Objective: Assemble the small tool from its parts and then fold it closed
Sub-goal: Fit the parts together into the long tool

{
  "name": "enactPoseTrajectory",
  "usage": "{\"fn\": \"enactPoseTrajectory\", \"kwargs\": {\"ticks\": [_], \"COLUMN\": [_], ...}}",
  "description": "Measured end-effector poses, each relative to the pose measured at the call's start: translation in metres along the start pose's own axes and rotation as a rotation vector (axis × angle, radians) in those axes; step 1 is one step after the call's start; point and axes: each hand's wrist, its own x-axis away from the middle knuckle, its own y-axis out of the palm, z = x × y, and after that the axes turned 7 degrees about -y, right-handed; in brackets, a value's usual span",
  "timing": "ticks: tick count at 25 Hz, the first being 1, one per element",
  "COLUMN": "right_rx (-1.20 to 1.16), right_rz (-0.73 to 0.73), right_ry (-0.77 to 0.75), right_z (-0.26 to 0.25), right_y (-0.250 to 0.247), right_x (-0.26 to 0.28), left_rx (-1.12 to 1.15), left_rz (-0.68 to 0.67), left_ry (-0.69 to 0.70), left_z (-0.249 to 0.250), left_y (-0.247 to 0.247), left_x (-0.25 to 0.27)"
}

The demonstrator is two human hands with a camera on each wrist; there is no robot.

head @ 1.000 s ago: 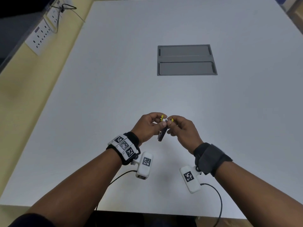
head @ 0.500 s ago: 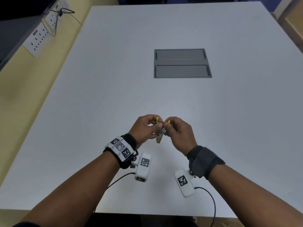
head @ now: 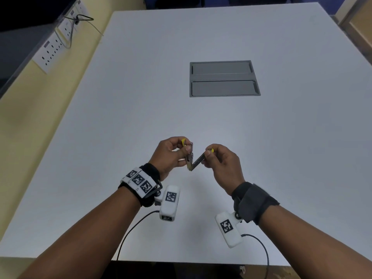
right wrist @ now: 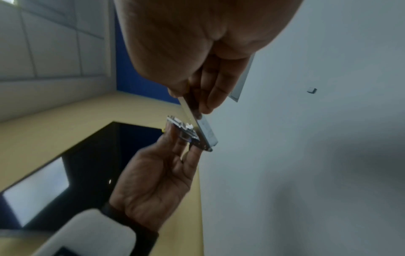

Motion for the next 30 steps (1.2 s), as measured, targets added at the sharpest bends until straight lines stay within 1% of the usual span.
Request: {"fn": "enactPoseTrajectory", "kwargs": {"ticks": [3,6,8,11,13,15,18,21,25,30], "right_rx": [-0.059,-0.099,-0.063,0.051,0.146,0.239,0.337,0.41,0.442,0.441], "right_rz": [-0.004,0.001,-0.018,-0.107,-0.229,-0.357,-0.443,-0.478,-0.472,-0.521], "right_ry": [0.014,0.028,0.045,0.039,0.057,0.07,0.055,0.0,-0.046,-0.097], "right_z": [-0.003,-0.006,-0.004,0.003,0.004,-0.001,-0.004,-0.003,-0.002,-0.006], "right_y": [-0.001,-0.006,-0.01,-0.012,-0.014,-0.014,-0.009,-0.005,-0.001,0.003], "right_x": [-0.002,-0.005,-0.003,0.004,0.006,0.009,0.01,0.006,0.0,-0.009], "left_rx": [0.022,0.172,0.251,0.349,0.378,0.376,0.374,0.374,0.364,0.276], "left_rz": [-0.002,0.068,0.122,0.138,0.122,0.091,0.106,0.116,0.102,0.0], "left_ry": [0.001,-0.067,-0.103,-0.133,-0.167,-0.189,-0.195,-0.186,-0.19,-0.208], "left_z": [0.002,0.002,-0.003,-0.007,-0.005,-0.004,-0.004,-0.004,-0.005,-0.005], "left_y": [-0.003,-0.007,-0.01,-0.012,-0.012,-0.012,-0.009,-0.007,-0.007,-0.005], "left_x": [-0.002,-0.008,-0.011,-0.014,-0.014,-0.014,-0.015,-0.017,-0.019,-0.019]}}
